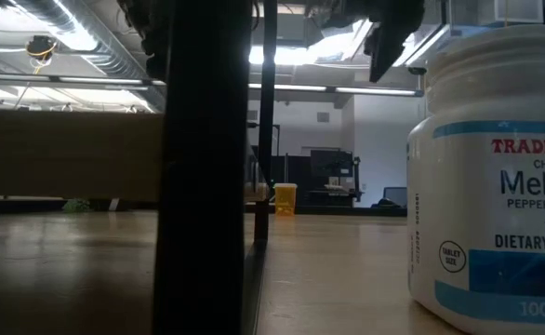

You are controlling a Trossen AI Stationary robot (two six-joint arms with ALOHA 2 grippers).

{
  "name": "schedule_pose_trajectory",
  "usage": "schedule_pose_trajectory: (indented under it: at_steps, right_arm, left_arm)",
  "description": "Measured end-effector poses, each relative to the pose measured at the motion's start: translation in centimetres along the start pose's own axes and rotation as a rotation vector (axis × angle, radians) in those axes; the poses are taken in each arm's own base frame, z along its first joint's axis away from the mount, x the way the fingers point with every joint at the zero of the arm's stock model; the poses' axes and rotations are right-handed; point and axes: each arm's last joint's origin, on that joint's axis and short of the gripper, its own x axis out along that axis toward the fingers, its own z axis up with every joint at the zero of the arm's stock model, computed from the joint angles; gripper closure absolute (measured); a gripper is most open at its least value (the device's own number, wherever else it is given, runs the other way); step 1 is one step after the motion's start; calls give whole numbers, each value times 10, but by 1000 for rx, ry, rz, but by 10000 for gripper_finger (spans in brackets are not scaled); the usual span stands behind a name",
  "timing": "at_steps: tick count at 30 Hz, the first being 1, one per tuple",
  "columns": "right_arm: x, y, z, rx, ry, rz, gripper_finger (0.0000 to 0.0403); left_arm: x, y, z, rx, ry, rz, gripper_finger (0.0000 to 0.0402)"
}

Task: Pick and place medicine bottles onto shelf by color
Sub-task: Put the bottom small red pill bottle on the shelf aligned with the other small red pill bottle

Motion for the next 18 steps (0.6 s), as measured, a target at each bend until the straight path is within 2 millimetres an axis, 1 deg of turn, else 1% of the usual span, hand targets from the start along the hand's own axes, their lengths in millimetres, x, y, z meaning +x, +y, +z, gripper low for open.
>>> schedule_pose_trajectory:
  at_steps: [5,8,10,13,18]
  right_arm:
    - [0,-6,5,13,-49,-42,190]
    - [0,-16,13,18,-119,-60,190]
    - [2,-24,15,37,-129,-60,190]
    - [2,-30,12,39,-95,-41,190]
    - [0,-26,2,58,-9,8,190]
  left_arm:
    - [0,0,0,-3,0,0,108]
    - [0,0,0,-3,0,0,108]
    - [0,0,0,-3,0,0,108]
    - [0,0,0,-3,0,0,108]
    - [0,0,0,-2,0,0,108]
